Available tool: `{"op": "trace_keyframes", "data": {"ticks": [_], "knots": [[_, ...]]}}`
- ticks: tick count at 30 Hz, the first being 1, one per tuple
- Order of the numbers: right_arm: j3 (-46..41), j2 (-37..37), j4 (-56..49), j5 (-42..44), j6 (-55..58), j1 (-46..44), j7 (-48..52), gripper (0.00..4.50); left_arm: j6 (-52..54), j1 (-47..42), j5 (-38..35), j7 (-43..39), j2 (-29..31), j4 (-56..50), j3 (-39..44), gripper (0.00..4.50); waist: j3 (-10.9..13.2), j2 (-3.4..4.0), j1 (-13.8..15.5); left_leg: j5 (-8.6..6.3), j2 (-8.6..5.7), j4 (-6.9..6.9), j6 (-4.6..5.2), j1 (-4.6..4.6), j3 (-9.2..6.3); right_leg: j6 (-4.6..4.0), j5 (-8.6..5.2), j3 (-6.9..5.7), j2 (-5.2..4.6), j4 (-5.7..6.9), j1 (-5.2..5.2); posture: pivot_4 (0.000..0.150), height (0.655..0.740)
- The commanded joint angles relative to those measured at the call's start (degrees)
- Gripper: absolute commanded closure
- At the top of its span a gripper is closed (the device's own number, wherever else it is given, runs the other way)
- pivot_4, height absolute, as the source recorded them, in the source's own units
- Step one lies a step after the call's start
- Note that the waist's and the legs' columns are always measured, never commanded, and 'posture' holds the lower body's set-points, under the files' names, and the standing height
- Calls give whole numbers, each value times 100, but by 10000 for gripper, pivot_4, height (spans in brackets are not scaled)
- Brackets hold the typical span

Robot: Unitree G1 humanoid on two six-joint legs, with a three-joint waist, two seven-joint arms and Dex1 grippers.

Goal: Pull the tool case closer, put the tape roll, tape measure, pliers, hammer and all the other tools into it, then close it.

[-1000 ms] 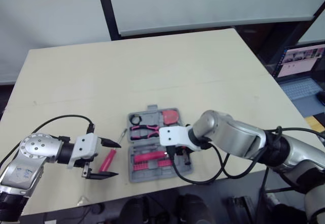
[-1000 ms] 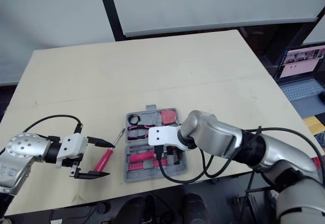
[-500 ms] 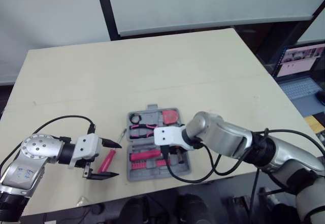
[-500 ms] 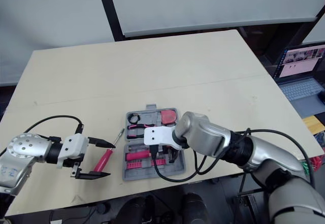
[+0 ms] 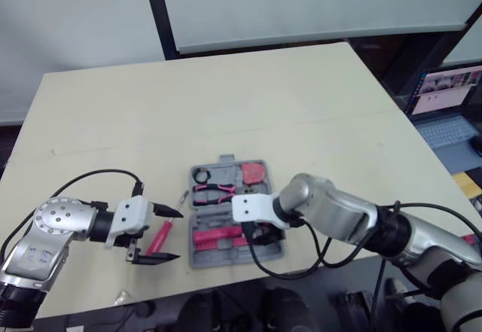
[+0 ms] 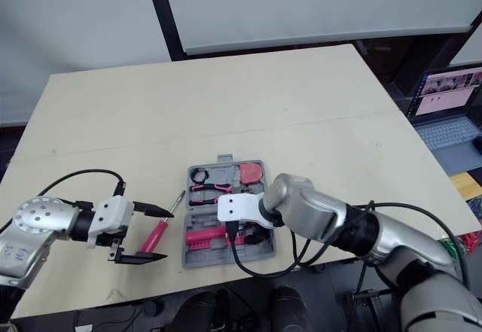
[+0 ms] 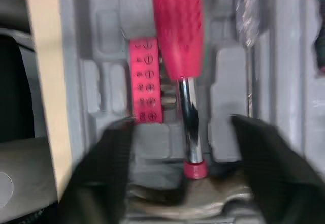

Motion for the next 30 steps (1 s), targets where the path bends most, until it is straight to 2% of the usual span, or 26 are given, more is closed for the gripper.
{"op": "trace_keyframes", "data": {"ticks": [1,5,11,14,18,21,30], "knots": [[-913,-19,-196,327,-786,522,33,329,137,-43,-245,33,7,-217,170,0,-2,-3,4,0,0,0,0,1,0,0,0,0,0,-1,3,1500,7278],[-1805,375,-63,771,-1505,1391,-62,329,181,-83,-291,34,27,-226,196,0,-3,-6,23,-1,0,-1,1,6,-3,1,0,-7,0,-10,16,1500,7278],[-2393,1030,573,870,-2797,2226,-225,329,185,-137,-299,24,33,-153,195,0,-3,-6,20,1,-1,1,2,8,0,1,0,-9,1,-5,17,1500,7278],[-2698,1413,1213,1004,-3341,2490,-154,8398,175,-168,-287,57,-13,-123,153,0,-3,-7,19,3,0,-1,-1,10,0,1,0,-10,3,-2,17,1500,7278],[-2628,1519,1784,869,-3893,2681,78,27980,198,-220,-294,73,-51,-114,116,0,-3,-8,39,8,-1,2,-8,10,1,2,1,-9,4,7,21,1500,7278],[-2517,1622,1949,816,-3984,2744,130,44448,200,-233,-304,52,-45,-112,114,0,-3,-8,44,8,-1,3,-8,10,1,3,1,-7,4,7,20,1500,7278],[-2241,1573,2146,214,-3978,2854,15,44840,144,-197,-304,-23,-16,-103,131,0,-3,-8,52,11,0,2,-14,12,0,2,1,-5,4,6,19,1500,7278]]}}
